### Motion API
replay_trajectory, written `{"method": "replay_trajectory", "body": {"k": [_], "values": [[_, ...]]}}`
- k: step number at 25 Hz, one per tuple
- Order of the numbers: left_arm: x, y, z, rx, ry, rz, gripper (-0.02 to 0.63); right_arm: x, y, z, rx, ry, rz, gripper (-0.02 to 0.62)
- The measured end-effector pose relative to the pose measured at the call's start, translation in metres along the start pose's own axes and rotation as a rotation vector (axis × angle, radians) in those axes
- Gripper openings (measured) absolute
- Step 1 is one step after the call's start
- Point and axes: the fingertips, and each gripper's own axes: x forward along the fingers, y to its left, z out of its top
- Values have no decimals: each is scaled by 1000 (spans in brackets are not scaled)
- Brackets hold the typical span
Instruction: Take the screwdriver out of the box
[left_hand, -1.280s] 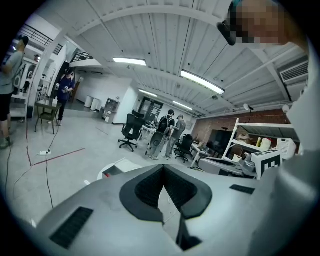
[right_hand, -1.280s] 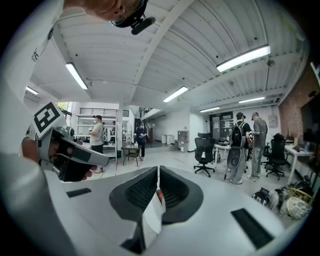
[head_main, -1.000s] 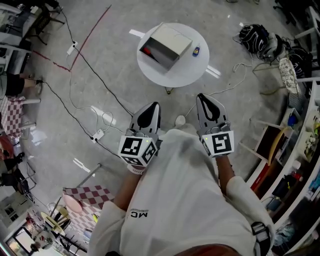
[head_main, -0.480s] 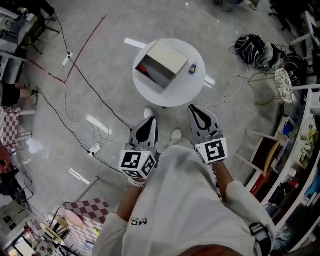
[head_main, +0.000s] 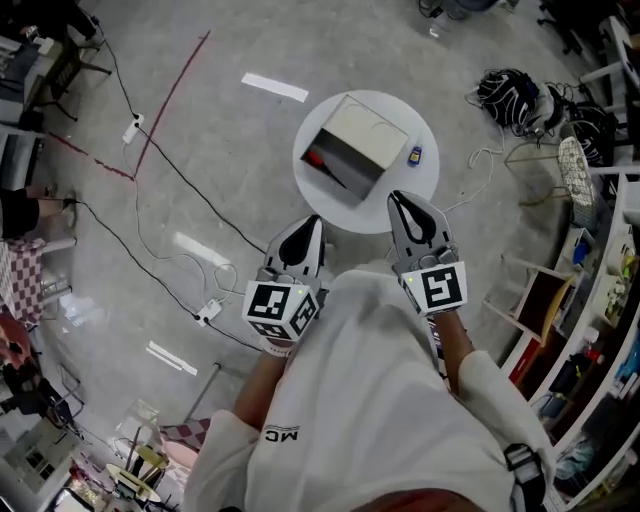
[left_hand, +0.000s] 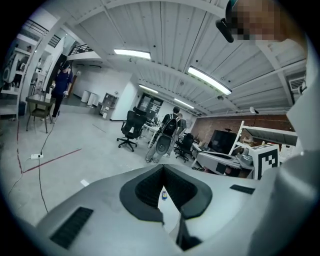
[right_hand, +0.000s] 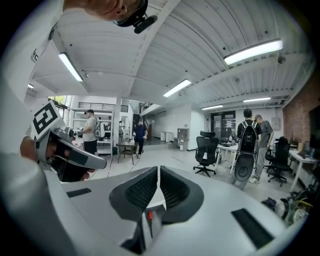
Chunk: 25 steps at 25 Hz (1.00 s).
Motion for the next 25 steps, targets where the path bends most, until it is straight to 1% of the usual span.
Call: {"method": "replay_trajectory", "body": {"k": [4, 8, 12, 17, 22, 25], "values": [[7, 34, 10, 1, 36, -21, 11, 30, 0, 5, 17, 11, -49, 72], [18, 54, 10, 1, 69, -25, 11, 48, 3, -3, 35, 46, -51, 72], [32, 58, 7, 7, 101, -36, 11, 56, 4, -12, 47, 79, -28, 72], [43, 71, 4, 4, 117, -22, 11, 71, 2, -26, 52, 114, -6, 72], [57, 81, -4, -3, 143, -11, 11, 99, -1, -39, 50, 144, 48, 72], [64, 87, -11, -11, 157, -3, 11, 118, 2, -51, 60, 184, 92, 72]]}}
